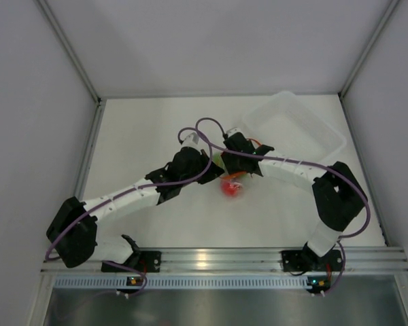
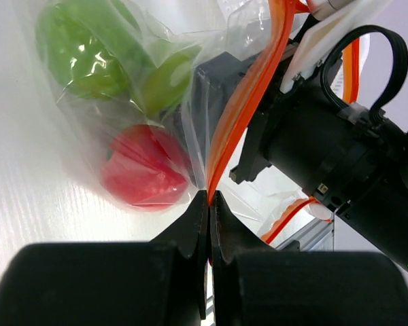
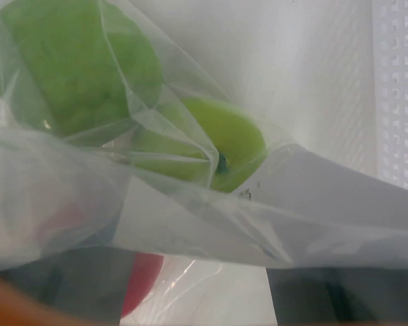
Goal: Open the zip-top bag and remove the fake food
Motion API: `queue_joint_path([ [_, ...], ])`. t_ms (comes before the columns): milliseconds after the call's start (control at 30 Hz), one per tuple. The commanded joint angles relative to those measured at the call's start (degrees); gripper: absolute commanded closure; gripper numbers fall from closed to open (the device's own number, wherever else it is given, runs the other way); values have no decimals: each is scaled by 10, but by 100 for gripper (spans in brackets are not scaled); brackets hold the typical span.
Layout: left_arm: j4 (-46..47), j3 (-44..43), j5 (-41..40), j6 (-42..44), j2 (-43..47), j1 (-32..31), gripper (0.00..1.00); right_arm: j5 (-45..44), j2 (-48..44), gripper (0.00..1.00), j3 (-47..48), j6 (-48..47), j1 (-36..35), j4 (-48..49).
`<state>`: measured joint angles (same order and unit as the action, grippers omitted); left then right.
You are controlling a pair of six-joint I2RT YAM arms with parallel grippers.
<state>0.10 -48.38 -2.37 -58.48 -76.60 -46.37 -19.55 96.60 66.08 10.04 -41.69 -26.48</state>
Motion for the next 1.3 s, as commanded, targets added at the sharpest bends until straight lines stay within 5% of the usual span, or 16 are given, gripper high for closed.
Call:
queue_joint_path([
  [0, 33, 9, 19, 13, 12, 2, 100, 35, 46, 30, -18, 6, 13, 16],
  [333, 46, -1, 37, 28, -19, 7, 100, 63, 43, 31, -19, 66, 35, 114],
  [633, 45, -58, 37, 140, -58, 15, 100, 77, 3, 32, -54, 96, 32, 220],
  [1267, 46, -87, 61, 182, -26, 30, 100, 69, -38, 33, -16, 172, 33, 213],
])
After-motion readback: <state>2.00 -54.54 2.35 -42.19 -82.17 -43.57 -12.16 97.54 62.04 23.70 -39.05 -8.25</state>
